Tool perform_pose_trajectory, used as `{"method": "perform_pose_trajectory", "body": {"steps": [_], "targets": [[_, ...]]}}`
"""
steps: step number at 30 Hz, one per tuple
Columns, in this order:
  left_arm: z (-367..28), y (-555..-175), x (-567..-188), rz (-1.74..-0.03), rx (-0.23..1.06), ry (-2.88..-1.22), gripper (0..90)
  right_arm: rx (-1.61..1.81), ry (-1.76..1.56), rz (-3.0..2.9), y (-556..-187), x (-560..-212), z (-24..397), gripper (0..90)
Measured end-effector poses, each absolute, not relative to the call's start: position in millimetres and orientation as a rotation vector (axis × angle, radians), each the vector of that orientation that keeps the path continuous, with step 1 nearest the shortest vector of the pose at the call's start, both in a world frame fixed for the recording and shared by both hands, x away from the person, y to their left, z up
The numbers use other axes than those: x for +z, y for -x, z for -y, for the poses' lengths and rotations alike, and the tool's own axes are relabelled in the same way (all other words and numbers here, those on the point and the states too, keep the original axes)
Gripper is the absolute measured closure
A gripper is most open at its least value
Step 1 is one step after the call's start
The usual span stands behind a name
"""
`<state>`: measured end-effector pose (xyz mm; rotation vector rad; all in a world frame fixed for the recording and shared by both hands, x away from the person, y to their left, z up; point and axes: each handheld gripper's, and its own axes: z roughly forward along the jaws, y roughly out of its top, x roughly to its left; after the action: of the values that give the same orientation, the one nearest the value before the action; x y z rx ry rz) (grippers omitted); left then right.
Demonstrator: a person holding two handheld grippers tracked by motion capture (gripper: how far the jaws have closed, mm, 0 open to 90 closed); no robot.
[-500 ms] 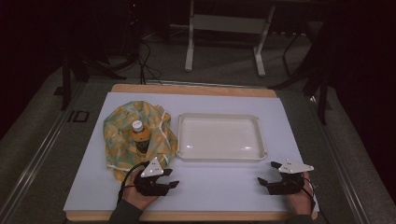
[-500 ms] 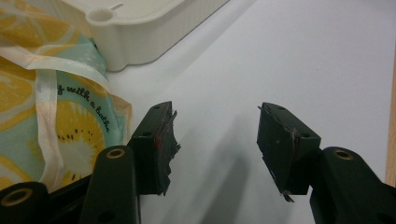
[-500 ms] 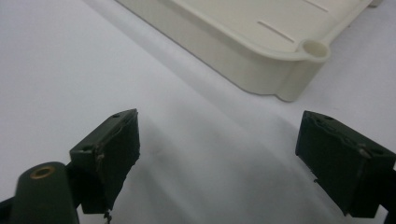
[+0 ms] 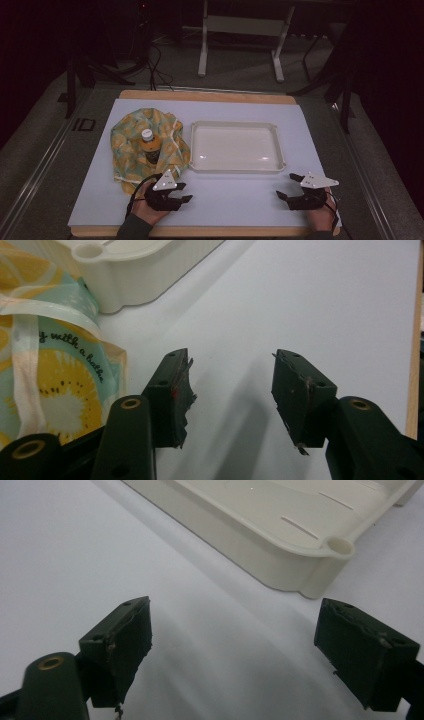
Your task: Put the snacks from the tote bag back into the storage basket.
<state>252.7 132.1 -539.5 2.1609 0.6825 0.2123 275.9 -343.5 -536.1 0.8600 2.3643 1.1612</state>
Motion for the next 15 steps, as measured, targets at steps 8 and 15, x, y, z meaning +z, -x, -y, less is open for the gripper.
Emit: {"method": "perform_pose_trajectory", "body": {"steps": [8,15], "targets": [[-127.8,-248.8,-529.0,-0.648,0.225,-2.212,49.4,1.139,-0.838,-2.375,-275.1,-536.6,341.2,15.1],[-131.3,-248.3,-513.0,-0.626,0.247,-2.285,48.1,1.114,-0.840,-2.376,-275.2,-536.9,339.8,18.1]]}}
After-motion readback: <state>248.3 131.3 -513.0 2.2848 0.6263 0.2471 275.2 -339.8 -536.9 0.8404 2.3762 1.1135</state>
